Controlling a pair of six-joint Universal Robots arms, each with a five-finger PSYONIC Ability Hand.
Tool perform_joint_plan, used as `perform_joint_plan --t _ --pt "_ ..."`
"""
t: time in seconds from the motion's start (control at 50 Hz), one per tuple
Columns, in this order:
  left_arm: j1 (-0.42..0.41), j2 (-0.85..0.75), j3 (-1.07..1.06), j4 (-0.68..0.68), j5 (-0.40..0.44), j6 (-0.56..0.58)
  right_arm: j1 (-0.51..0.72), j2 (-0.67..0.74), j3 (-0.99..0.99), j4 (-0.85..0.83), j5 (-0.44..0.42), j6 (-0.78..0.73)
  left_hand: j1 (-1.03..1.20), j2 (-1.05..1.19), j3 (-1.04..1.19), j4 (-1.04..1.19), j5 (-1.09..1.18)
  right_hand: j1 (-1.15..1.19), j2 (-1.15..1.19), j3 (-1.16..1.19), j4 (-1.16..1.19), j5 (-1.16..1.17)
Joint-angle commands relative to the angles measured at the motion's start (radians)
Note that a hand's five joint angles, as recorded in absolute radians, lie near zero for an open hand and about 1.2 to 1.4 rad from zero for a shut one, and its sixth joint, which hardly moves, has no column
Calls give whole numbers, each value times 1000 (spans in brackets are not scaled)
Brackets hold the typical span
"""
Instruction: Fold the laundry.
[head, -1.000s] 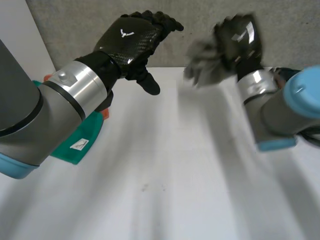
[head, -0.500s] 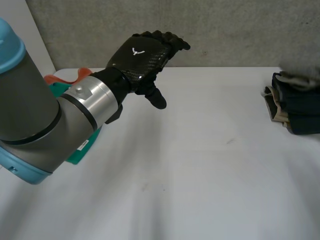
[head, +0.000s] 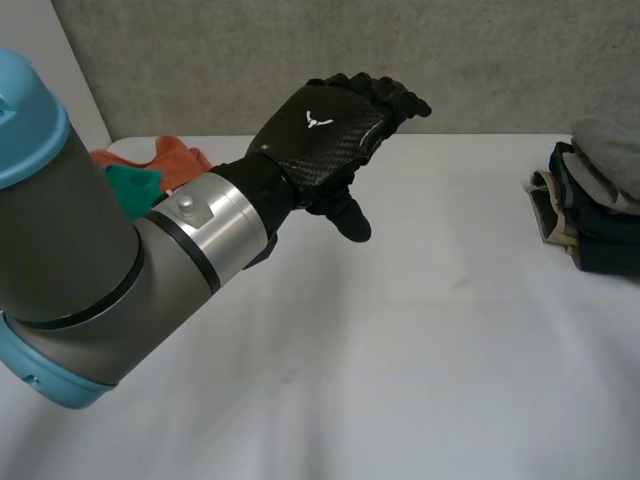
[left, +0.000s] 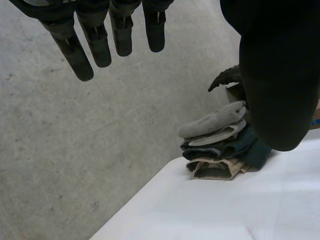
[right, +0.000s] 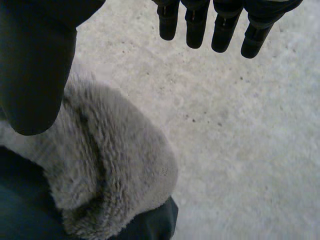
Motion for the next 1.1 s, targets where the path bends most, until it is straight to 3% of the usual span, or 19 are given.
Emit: perform_joint_plan --t 0.02,0.06,0.08,0.18,0.3,0.36,0.4,0.44,0.46,0.54,0.66,0.68,0.74,0.8,0.82,0.9,0.94,1.08,1.1 --pt "-15 37 -16 2 30 -1 -35 -136 -39 328 171 -206 -15 -13 -13 -12 -8 -53 -32 -35 -35 -47" --pt "-16 41 -19 2 43 -1 -35 -157 -62 390 240 -269 -15 -13 -13 -12 -8 -53 -32 -35 -35 -47" --pt "-19 47 -19 2 59 -1 -32 -179 -95 442 315 -333 -15 -13 -13 -12 -8 -53 -32 -35 -35 -47" --pt "-16 79 -19 4 69 -1 35 -229 -125 428 435 -416 -21 -19 -19 -18 -14 -53 -32 -35 -35 -47" --pt "-10 109 -18 8 59 1 286 -340 -33 221 409 -333 -32 -31 -31 -30 -26 -53 -32 -35 -35 -47" --pt "0 125 -13 8 30 2 398 -421 114 90 347 -284 -24 -22 -22 -21 -17 -53 -32 -35 -35 -47" --pt "31 136 -6 7 -38 11 478 -473 228 17 271 -260 -18 -16 -16 -15 -11 -53 -32 -35 -35 -47" --pt "78 142 -4 5 -101 25 571 -525 353 -37 197 -241 -18 -16 -16 -15 -11 -53 -32 -35 -35 -47" --pt "150 141 -2 2 -169 59 595 -535 383 -45 188 -237 -21 -19 -19 -18 -14 -53 -32 -35 -35 -47" --pt "289 119 -18 2 -257 198 705 -547 533 -27 150 -234 -29 -28 -28 -27 -23 -53 -32 -35 -35 -47" --pt "422 -87 -12 14 -256 474 813 -498 622 110 225 -244 -32 -31 -31 -30 -26 -53 -32 -35 -35 -47" --pt "480 -159 4 31 -254 542 822 -483 624 136 240 -247 -32 -31 -31 -30 -26 -53 -32 -35 -35 -47" --pt "598 -323 49 91 -227 629 821 -435 637 196 274 -270 -18 -16 -16 -15 -12 -53 -32 -35 -35 -47" --pt "646 -442 97 128 -161 645 816 -415 654 214 274 -289 0 1 2 2 6 -53 -32 -35 -35 -47" --pt "661 -510 131 151 -100 647 814 -409 668 216 276 -301 41 42 42 43 47 -53 -32 -35 -35 -47" --pt "698 -641 207 198 12 653 813 -409 694 214 274 -333 141 142 142 143 147 -53 -32 -35 -35 -47" --pt "723 -680 234 209 20 651 811 -409 696 214 274 -342 217 218 219 219 223 -53 -32 -35 -35 -47" --pt "708 -718 260 223 28 642 814 -407 694 204 276 -344 892 893 893 894 898 -53 -32 -35 -35 -47" --pt "694 -715 261 224 30 639 814 -407 693 198 276 -346 1145 1147 1147 1148 1152 -53 -32 -35 -35 -47"
